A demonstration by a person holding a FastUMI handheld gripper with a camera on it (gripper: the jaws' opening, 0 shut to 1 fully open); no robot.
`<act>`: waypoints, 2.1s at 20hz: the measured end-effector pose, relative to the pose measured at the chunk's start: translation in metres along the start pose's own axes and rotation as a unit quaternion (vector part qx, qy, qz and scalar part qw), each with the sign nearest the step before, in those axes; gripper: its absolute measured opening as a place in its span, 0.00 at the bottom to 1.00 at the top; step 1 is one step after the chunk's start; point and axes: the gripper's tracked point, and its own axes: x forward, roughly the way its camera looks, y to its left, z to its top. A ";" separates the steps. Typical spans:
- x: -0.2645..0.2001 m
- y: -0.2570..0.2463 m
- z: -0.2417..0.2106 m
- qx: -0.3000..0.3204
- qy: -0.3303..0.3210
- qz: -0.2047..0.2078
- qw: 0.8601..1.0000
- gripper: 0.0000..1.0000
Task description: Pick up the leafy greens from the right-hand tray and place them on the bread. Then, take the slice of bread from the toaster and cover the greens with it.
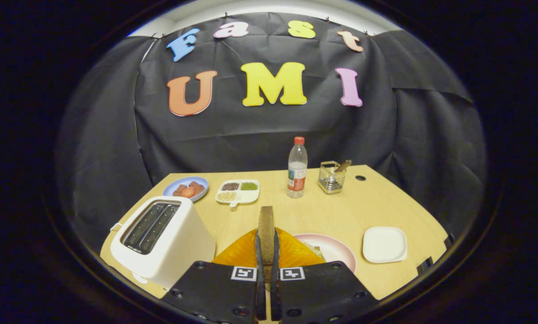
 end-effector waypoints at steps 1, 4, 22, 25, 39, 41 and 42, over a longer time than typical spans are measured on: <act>0.003 -0.003 -0.006 0.013 0.005 0.007 1.000 0.04; 0.015 -0.020 -0.027 0.039 0.022 0.016 0.999 0.04; 0.049 -0.100 -0.070 0.106 0.031 0.025 0.994 0.09; 0.053 -0.114 -0.078 0.135 0.041 0.018 0.990 0.17; 0.007 -0.136 -0.062 0.100 -0.012 -0.016 0.995 0.93; -0.014 -0.129 -0.047 0.060 -0.049 -0.026 0.997 0.95; -0.028 -0.121 -0.040 0.043 -0.068 -0.024 0.996 0.95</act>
